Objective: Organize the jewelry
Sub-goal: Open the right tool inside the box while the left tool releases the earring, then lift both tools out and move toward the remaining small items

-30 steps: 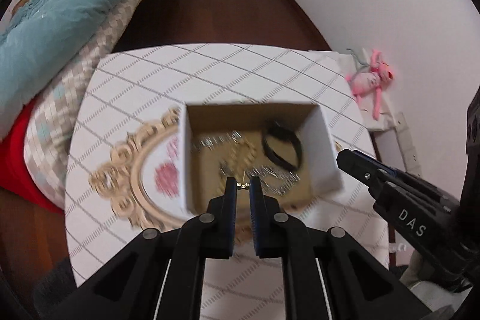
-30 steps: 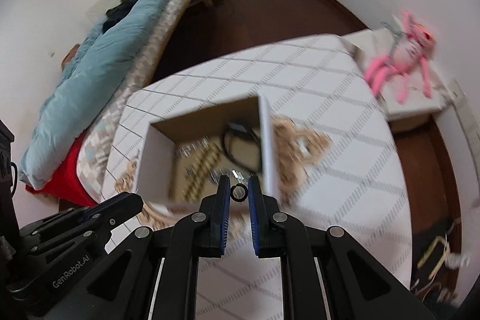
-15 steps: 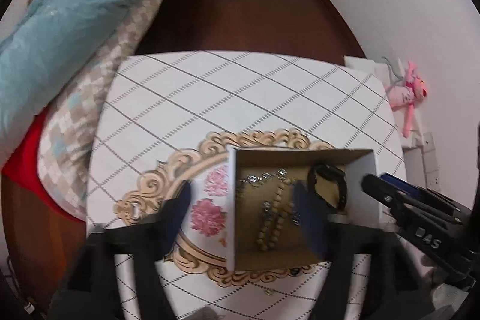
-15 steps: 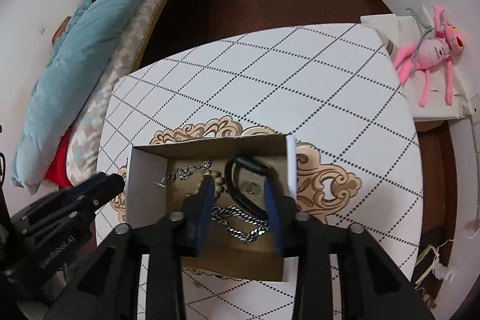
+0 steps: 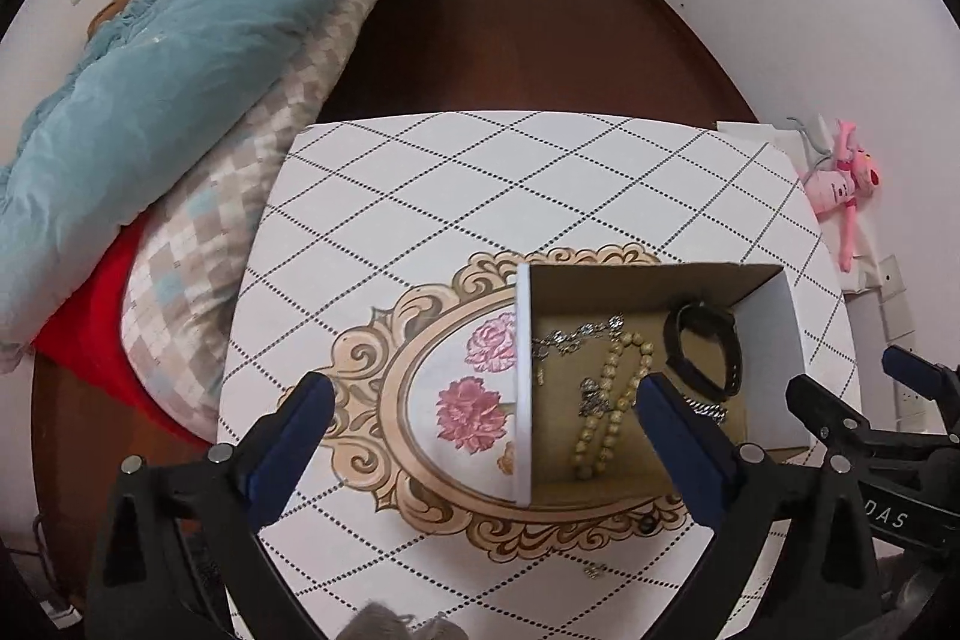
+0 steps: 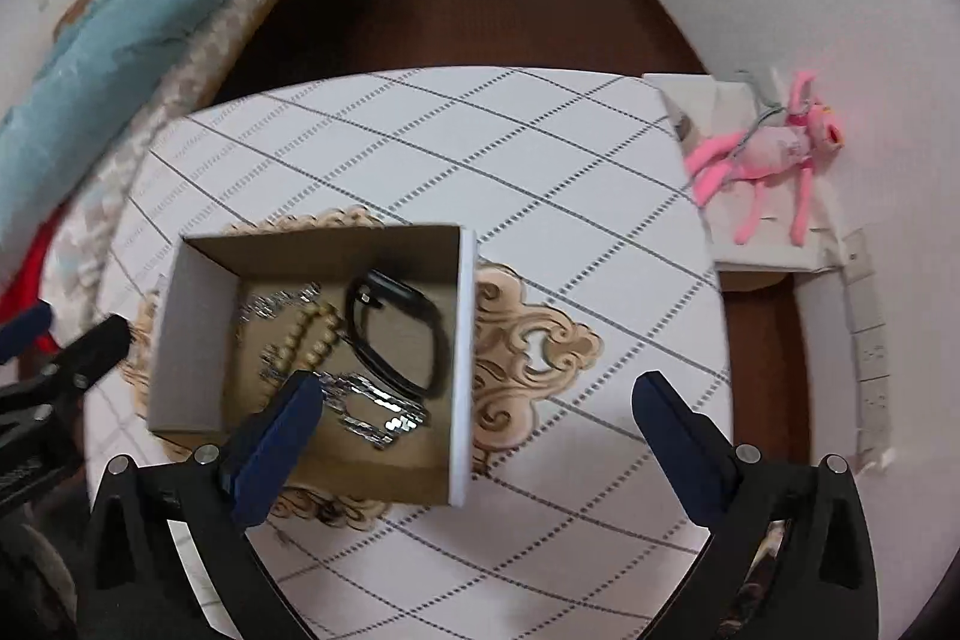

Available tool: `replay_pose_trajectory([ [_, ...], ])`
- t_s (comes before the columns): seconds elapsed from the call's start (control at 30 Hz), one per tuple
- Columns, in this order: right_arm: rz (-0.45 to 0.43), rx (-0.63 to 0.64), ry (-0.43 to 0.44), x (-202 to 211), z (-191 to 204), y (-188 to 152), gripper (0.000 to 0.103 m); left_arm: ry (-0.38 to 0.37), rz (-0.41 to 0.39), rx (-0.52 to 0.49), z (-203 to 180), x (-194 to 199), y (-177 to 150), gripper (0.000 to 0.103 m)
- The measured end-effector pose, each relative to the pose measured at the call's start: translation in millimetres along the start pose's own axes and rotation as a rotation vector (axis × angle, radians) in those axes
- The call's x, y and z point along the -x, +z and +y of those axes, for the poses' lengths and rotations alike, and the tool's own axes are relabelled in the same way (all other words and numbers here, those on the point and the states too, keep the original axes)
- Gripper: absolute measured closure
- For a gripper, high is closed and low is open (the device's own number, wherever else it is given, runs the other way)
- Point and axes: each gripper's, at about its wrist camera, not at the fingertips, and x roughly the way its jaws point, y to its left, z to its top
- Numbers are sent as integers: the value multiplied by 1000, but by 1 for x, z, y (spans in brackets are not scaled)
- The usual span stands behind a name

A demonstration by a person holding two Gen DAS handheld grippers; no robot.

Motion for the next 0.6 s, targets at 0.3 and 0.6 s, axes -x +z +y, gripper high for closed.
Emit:
replay_pose_trajectory([
  [0.3, -60, -10, -11, 28, 7, -17, 0, 3, -42, 19, 8, 26, -14, 0],
  [0.6, -150, -20, -6, 83, 8, -31, 0, -8, -105, 11, 14, 65, -32, 0],
])
